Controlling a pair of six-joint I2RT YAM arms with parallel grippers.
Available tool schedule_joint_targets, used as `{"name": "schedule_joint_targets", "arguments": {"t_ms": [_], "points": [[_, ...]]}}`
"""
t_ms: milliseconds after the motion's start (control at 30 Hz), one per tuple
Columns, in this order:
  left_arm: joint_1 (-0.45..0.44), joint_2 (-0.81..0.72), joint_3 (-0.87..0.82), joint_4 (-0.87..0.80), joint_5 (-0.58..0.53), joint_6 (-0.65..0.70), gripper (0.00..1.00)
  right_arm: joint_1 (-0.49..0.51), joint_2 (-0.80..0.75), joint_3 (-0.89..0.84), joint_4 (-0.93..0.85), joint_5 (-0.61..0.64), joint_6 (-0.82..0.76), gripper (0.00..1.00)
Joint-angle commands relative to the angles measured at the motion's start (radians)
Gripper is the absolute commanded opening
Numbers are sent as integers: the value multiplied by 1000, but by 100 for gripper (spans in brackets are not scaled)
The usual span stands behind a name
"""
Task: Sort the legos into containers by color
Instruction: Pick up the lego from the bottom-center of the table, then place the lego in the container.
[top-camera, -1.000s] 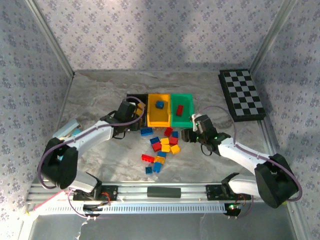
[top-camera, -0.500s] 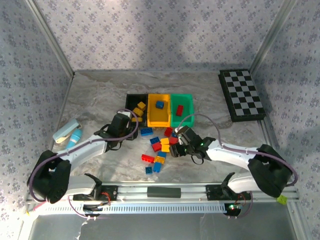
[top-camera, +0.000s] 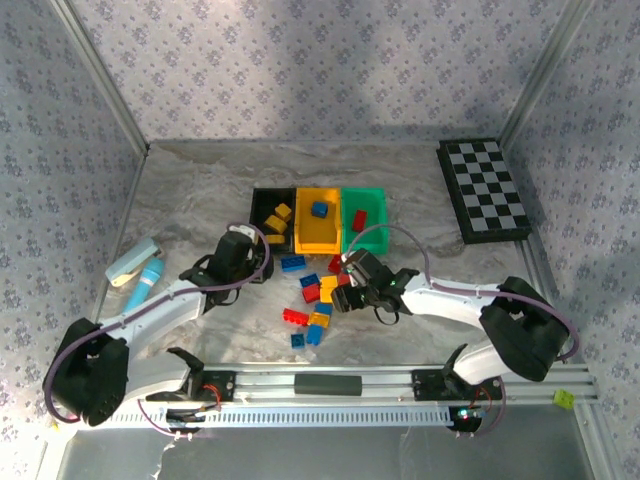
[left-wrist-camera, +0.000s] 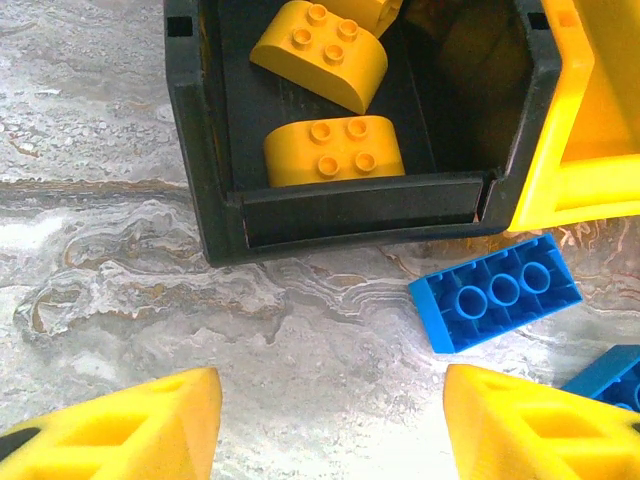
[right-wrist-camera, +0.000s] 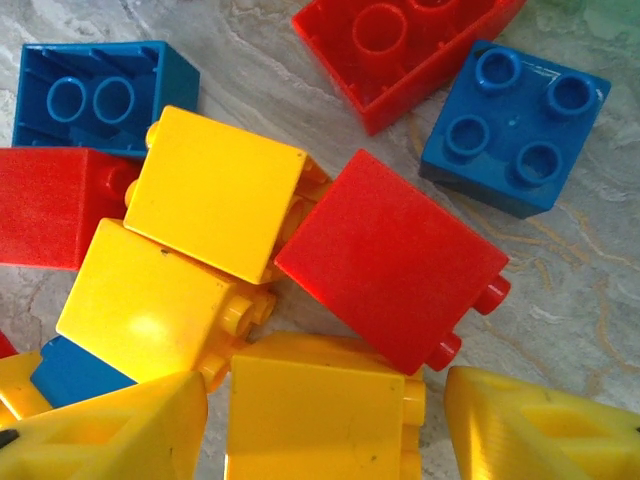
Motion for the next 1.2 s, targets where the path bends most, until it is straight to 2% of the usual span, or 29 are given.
{"name": "schedule_joint_targets", "arguments": {"t_ms": [0, 300, 567, 700, 900, 1033, 1167], "points": [[4, -17, -15, -1, -17, -7, 60, 15, 19, 14, -59, 12, 17, 65], [10, 20, -11, -7, -40, -25, 60, 17, -6, 40, -97, 24, 5, 47], [13, -1, -52, -2, -48, -35, 60, 20, -48, 167, -186, 47, -34, 47], [29, 4, -52, -27, -69, -49, 60, 19, -18, 274, -172, 64, -68, 47], [60, 13, -32, -47, -41, -40, 60, 20, 191, 521, -127, 80, -86, 47], [115, 21, -49, -22, -33, -57, 58, 18, 392, 781, -171, 86, -110, 47], [168, 40, -81, 44, 53, -74, 58, 16, 595, 1057, -234, 86, -141, 47]]}}
